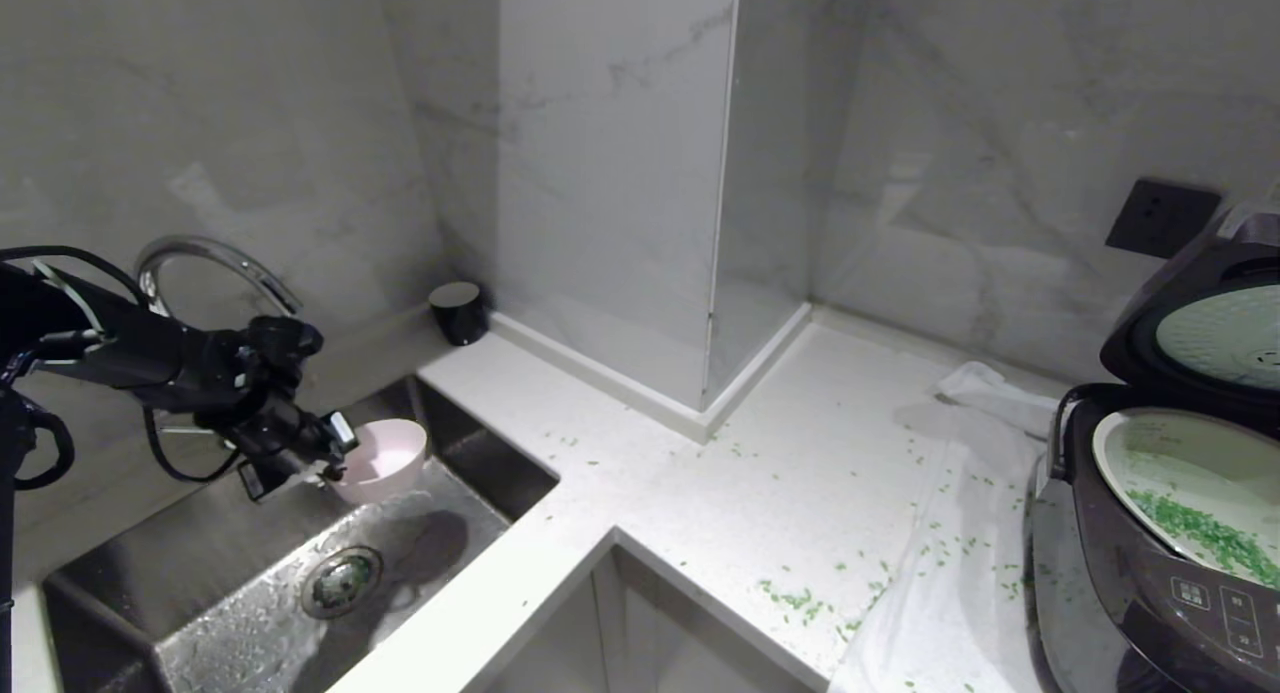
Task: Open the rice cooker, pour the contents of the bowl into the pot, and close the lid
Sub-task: Fill a bowl with water from the tap
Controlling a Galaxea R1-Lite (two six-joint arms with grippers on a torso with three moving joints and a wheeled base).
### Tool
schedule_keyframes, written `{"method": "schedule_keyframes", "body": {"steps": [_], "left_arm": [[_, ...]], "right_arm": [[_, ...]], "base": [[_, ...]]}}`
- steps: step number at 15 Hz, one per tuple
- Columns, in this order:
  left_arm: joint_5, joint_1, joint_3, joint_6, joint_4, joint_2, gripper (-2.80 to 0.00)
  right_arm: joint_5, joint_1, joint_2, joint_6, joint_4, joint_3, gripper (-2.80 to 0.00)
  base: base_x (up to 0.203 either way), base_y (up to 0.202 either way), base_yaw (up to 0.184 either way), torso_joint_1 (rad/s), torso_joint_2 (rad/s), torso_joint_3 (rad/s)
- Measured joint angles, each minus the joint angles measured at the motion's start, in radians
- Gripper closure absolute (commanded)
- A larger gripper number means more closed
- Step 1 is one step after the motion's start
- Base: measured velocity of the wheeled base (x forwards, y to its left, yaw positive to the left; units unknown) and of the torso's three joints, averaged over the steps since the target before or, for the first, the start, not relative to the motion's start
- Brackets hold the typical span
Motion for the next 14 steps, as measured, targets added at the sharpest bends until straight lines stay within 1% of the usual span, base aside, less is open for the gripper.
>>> {"method": "schedule_keyframes", "body": {"steps": [4,7,9,10,14], "left_arm": [[0.004,0.044,-0.036,-0.001,-0.001,0.027,0.0],[0.02,0.057,-0.088,-0.003,-0.001,0.053,0.0],[0.062,0.057,-0.135,-0.009,-0.001,0.083,0.0],[0.072,0.06,-0.161,-0.01,-0.001,0.098,0.0],[0.076,0.075,-0.28,-0.008,0.001,0.155,0.0]], "right_arm": [[0.0,0.0,0.0,0.0,0.0,0.0,0.0],[0.0,0.0,0.0,0.0,0.0,0.0,0.0],[0.0,0.0,0.0,0.001,0.0,0.0,0.0],[0.0,0.0,0.0,0.001,0.0,0.0,0.0],[0.0,0.0,0.0,0.0,0.0,0.0,0.0]], "base": [[0.0,0.0,0.0,0.0,0.0,0.0],[0.0,0.0,0.0,0.0,0.0,0.0],[0.0,0.0,0.0,0.0,0.0,0.0],[0.0,0.0,0.0,0.0,0.0,0.0],[0.0,0.0,0.0,0.0,0.0,0.0]]}}
